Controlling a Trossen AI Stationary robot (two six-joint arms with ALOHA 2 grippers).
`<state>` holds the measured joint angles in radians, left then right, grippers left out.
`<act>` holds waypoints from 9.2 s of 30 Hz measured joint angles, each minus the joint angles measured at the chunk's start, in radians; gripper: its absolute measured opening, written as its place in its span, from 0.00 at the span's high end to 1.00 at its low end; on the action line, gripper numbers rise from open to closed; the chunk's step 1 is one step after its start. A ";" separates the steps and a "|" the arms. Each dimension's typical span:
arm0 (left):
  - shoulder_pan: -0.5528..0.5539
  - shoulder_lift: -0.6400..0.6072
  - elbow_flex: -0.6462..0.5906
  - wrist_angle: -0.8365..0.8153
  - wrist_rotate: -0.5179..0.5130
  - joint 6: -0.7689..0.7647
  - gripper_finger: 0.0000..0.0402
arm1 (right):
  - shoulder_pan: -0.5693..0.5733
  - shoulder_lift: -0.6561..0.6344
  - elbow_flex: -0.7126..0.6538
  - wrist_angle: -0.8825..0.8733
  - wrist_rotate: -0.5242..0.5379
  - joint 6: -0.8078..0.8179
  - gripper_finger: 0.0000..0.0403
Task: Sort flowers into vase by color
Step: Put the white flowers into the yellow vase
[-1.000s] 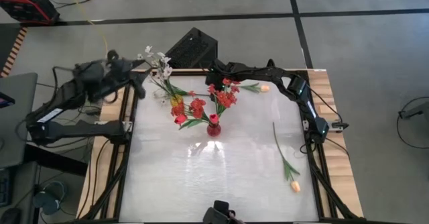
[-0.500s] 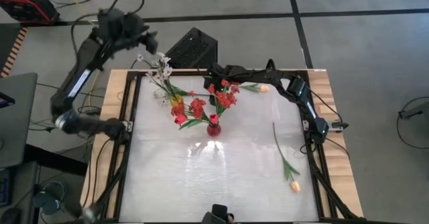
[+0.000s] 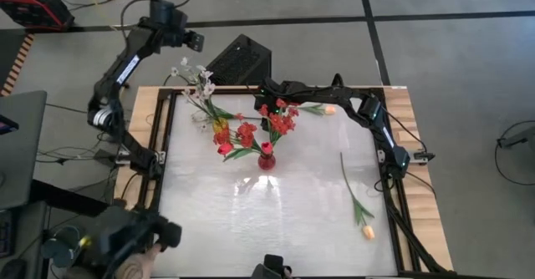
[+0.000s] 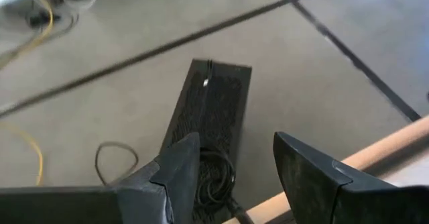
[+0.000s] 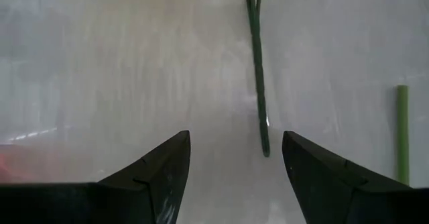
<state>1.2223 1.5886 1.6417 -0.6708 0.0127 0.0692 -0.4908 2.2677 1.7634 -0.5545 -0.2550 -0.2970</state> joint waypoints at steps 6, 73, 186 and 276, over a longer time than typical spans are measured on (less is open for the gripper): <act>0.004 0.114 0.000 -0.006 -0.010 -0.031 0.55 | 0.000 0.000 0.000 0.000 0.000 -0.002 0.34; -0.368 0.343 -0.312 -0.166 -0.058 0.836 0.55 | 0.000 0.000 0.000 -0.015 -0.005 -0.053 0.34; -1.000 -0.622 -0.248 0.251 0.330 -0.205 1.00 | 0.484 -0.778 0.000 -0.274 0.786 -0.234 0.34; -1.826 0.032 -0.697 0.640 -0.103 -1.011 0.92 | 1.093 -0.317 -0.309 0.188 0.909 -0.314 0.91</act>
<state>-0.6032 1.6211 0.9448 -0.0307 -0.0906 -0.9421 0.6018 1.9511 1.4540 -0.3664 0.6536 -0.6109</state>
